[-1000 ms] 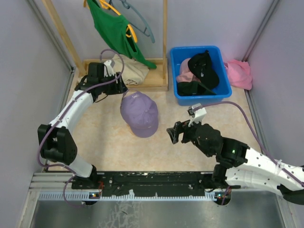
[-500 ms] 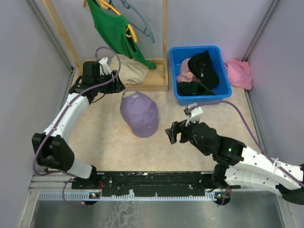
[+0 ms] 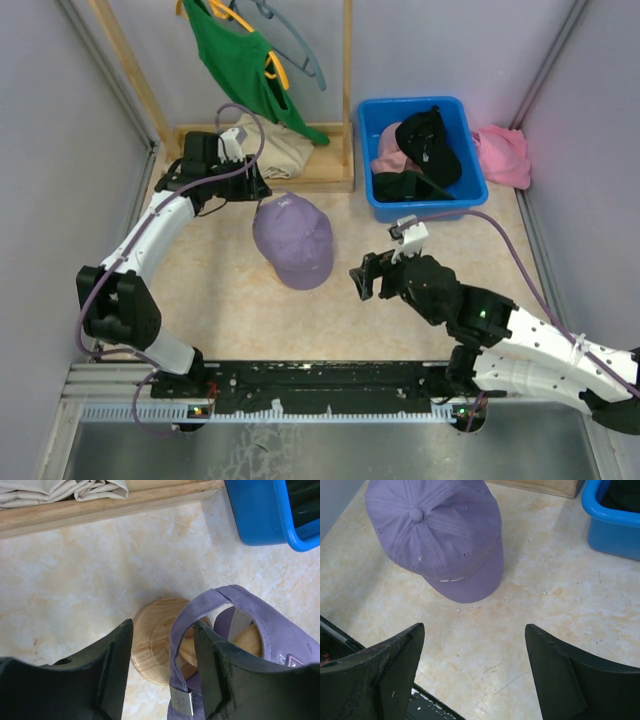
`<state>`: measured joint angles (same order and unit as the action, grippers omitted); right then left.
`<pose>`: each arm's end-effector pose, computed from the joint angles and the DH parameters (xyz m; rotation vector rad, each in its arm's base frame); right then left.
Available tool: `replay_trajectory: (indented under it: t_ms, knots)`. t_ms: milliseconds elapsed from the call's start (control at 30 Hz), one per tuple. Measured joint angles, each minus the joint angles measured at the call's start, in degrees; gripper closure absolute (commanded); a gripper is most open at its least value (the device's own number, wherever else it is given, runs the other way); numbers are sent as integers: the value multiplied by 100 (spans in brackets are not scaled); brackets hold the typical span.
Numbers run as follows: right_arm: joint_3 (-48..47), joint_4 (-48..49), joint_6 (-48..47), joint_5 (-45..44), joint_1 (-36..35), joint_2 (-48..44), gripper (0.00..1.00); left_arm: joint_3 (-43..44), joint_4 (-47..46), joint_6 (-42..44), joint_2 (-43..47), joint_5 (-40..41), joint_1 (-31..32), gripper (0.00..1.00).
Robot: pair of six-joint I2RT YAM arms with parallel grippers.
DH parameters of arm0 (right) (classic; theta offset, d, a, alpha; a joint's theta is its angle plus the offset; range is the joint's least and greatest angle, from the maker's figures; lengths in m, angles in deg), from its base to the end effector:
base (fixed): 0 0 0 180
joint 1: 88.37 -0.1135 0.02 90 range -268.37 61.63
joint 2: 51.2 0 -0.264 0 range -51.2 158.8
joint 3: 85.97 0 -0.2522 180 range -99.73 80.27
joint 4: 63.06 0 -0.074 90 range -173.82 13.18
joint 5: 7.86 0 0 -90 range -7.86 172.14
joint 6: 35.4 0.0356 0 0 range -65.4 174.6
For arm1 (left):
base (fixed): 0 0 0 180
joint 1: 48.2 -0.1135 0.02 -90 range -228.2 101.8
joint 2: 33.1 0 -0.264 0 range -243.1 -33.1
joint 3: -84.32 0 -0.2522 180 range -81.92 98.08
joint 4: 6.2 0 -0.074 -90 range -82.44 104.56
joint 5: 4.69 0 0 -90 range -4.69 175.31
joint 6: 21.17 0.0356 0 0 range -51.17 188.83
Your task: Stack the hats
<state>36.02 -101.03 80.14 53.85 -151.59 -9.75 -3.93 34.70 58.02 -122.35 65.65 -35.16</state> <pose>0.0880 0.1370 0.3217 -0.3062 1.9147 0.5674 0.3410 -0.0913 0.3217 0.2329 2.2528 -0.6081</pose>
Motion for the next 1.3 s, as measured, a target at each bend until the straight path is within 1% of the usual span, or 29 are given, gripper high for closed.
replay_trajectory:
  t_ms: [67,100,233,500,767,967,1100,1267,1300]
  knots:
    - [2,-2,0,7,15,0,18,0,7,17,0,-13,13,34]
    - [2,-2,0,20,24,0,18,0,4,20,7,-9,17,32]
    - [0,-2,2,61,42,26,18,9,57,17,101,120,33,31]
    - [0,-13,7,122,48,68,18,463,203,79,234,55,33,34]
    - [2,-35,11,125,50,55,18,400,254,166,144,-79,33,39]
    - [33,-33,9,140,87,55,18,192,260,219,74,-85,33,41]
    - [114,-57,13,153,118,57,18,101,269,258,74,-92,33,52]
    - [120,-72,13,164,133,59,18,57,262,282,74,-85,33,77]
    - [120,-74,13,164,146,59,18,46,254,273,74,-76,33,80]
